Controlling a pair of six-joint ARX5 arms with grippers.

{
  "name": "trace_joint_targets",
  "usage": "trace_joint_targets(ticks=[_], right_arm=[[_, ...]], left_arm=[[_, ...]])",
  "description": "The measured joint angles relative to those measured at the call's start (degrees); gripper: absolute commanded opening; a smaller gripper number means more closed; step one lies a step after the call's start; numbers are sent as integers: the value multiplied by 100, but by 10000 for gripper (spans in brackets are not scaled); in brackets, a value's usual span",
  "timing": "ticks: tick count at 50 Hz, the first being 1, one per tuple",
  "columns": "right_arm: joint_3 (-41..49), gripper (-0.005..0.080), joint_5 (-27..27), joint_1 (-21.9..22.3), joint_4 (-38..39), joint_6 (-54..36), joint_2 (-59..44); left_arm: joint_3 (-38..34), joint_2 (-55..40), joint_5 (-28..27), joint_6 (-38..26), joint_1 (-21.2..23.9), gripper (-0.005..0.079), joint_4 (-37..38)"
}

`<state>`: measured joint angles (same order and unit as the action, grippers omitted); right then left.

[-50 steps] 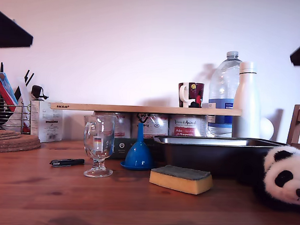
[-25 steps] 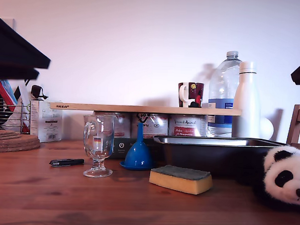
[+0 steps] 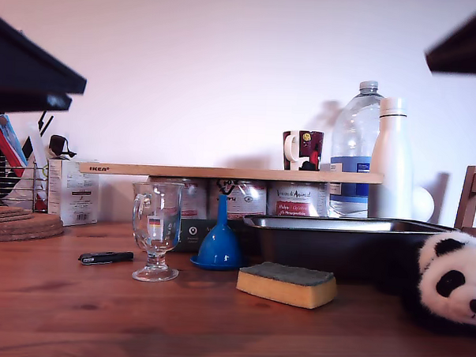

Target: Pick up the glass cup and place it on the shelf at the back

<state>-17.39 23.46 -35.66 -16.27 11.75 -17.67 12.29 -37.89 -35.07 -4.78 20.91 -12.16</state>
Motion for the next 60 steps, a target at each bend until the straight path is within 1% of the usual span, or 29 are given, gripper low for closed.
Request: trace_joint_targets(ticks=[6,14,26,33,36,40,44,47,50,53,56,60], right_arm=[[0,-12,-2,-337,127,-116,-48],[-2,-12,-7,-654,175,-177,-313],[0,-12,-42,-693,205,-208,-715],[-2,-12,-46,-715,542,-269,-837],[-2,-12,-52,-756,767,-350,-887],[-2,-12,-232,-866,1128,-479,-994],[-2,-12,-535,-979,1410,-544,-1150],[0,-12,-800,-1060,1539,-566,-1303],[-2,-12,-1196,-1137,1679,-570,-1471],[-2,-12,-1499,-1196,1819,-586,-1661],[0,-12,-1624,-1222,1967,-586,-1888],[-2,-12,-1652,-1244,2127,-581,-2218]], left_arm=[[0,-372,-260,-238,-160,531,-177],[0,-984,-684,-339,-409,531,-765],[0,-2100,-1296,-444,-951,530,-1731],[0,-2793,-1784,-450,-1187,530,-2422],[0,-3064,-1888,-470,-1252,530,-2677],[0,-3464,-1928,-496,-1283,530,-3005],[0,-3834,-1993,-579,-1287,519,-3383],[0,-4076,-1996,-595,-1287,493,-3635],[2,-4304,-1996,-595,-1287,477,-3816],[22,-4529,-1996,-595,-1287,474,-3897],[77,-4743,-1996,-595,-1287,474,-3932],[219,-4983,-1996,-595,-1287,474,-3971]])
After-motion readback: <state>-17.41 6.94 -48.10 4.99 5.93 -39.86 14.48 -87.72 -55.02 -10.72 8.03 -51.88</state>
